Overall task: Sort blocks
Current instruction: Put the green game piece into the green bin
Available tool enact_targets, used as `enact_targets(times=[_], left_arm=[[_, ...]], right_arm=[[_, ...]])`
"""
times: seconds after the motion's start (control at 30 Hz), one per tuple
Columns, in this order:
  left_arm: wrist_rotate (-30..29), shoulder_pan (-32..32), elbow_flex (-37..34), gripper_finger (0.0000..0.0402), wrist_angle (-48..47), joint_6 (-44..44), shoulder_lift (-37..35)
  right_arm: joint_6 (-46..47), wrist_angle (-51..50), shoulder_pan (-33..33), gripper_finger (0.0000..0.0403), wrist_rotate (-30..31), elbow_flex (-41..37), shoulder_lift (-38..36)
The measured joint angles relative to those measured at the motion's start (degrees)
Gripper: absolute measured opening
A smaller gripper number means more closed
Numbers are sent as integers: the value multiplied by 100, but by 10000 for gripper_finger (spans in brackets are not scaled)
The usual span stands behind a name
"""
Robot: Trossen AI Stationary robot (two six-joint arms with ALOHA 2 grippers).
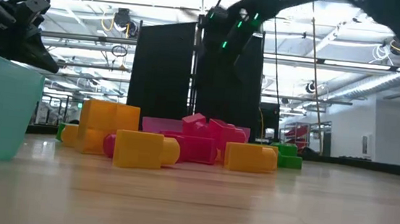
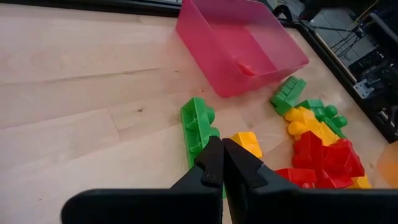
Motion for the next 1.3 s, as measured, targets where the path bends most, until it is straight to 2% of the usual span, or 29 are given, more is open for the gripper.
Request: enact_targets(times=[0.13, 0.23, 0.3, 0.47, 0.57, 0.73, 0.87, 1.3], left_arm=[[2, -1, 0, 4, 1, 0, 0], [2, 1, 0, 4, 1, 4, 0], [6, -1, 0, 4, -1, 4, 0], [26, 0, 0, 4, -1, 4, 0], [26, -1, 0, 4, -1, 4, 0], [26, 0, 0, 4, 1, 4, 0], [26, 0, 0, 4, 0, 4, 0], [28, 0, 0, 4, 0, 2, -1]], right_arm=[[-309, -1021, 274, 285, 210, 25, -663], [-422, -1974, 663, 274, 942, -77, -1082], [-223, -2261, 869, 269, 1262, -422, -1330], [781, -1816, 1315, 268, 1059, -2192, -2159], [1416, -1211, 1483, 269, 909, -3378, -2631], [2453, -115, 1659, 269, 608, -4563, -3148], [2872, 394, 1909, 270, 592, -5108, -3162], [3572, 1644, 2172, 270, 619, -5973, -3063]])
